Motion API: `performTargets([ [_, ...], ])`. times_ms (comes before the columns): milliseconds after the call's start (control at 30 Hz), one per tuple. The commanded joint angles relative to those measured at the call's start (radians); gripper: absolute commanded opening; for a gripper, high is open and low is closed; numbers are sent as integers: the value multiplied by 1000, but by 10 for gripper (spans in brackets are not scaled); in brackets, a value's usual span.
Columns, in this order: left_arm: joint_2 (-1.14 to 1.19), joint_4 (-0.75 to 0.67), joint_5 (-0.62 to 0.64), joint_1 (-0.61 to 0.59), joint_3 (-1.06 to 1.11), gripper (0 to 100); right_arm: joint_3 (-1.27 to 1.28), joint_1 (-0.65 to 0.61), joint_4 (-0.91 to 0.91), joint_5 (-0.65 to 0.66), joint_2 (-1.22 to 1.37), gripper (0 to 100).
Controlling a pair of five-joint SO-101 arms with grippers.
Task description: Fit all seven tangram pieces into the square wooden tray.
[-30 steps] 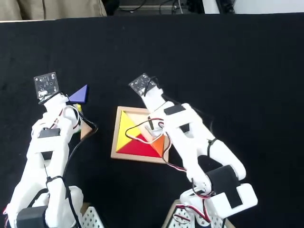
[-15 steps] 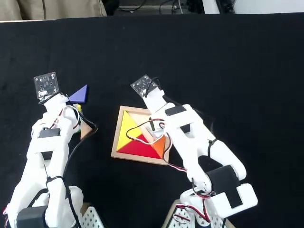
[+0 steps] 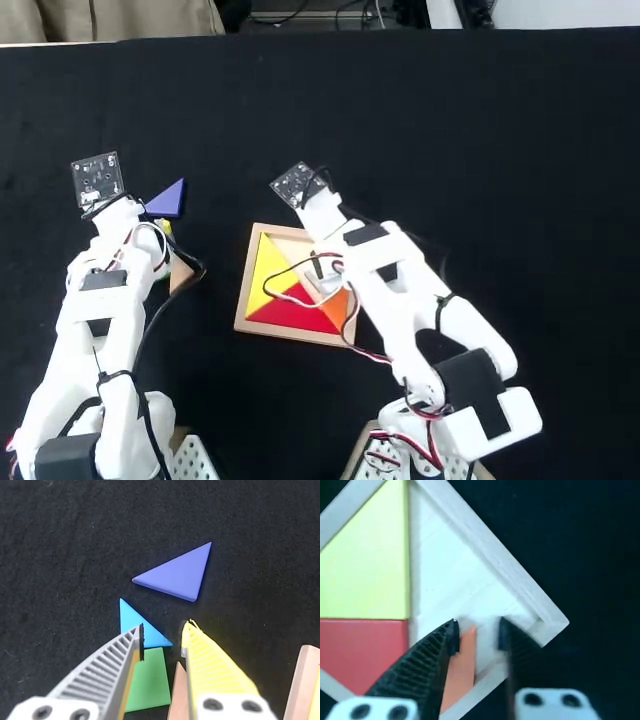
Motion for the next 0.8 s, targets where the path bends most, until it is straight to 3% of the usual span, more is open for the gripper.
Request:
performTargets([
  [0, -18, -18, -6, -12, -13, 145, -8, -8, 14, 11, -45, 240],
  [200, -18, -18, -6, -12, -15, 145, -15, 2, 68, 3, -206, 240],
  [367, -18, -18, -6, -12, -15, 145, 47, 91, 86, 0, -355, 230],
  [533, -18, -18, -6, -7, -13, 145, 119, 104, 35, -48, -311, 77],
  [633, -18, -18, -6, -7, -12, 145, 93, 109, 58, -61, -263, 118],
  [767, -20, -18, -6, -10, -8, 145, 35, 140, 95, -178, -183, 194],
])
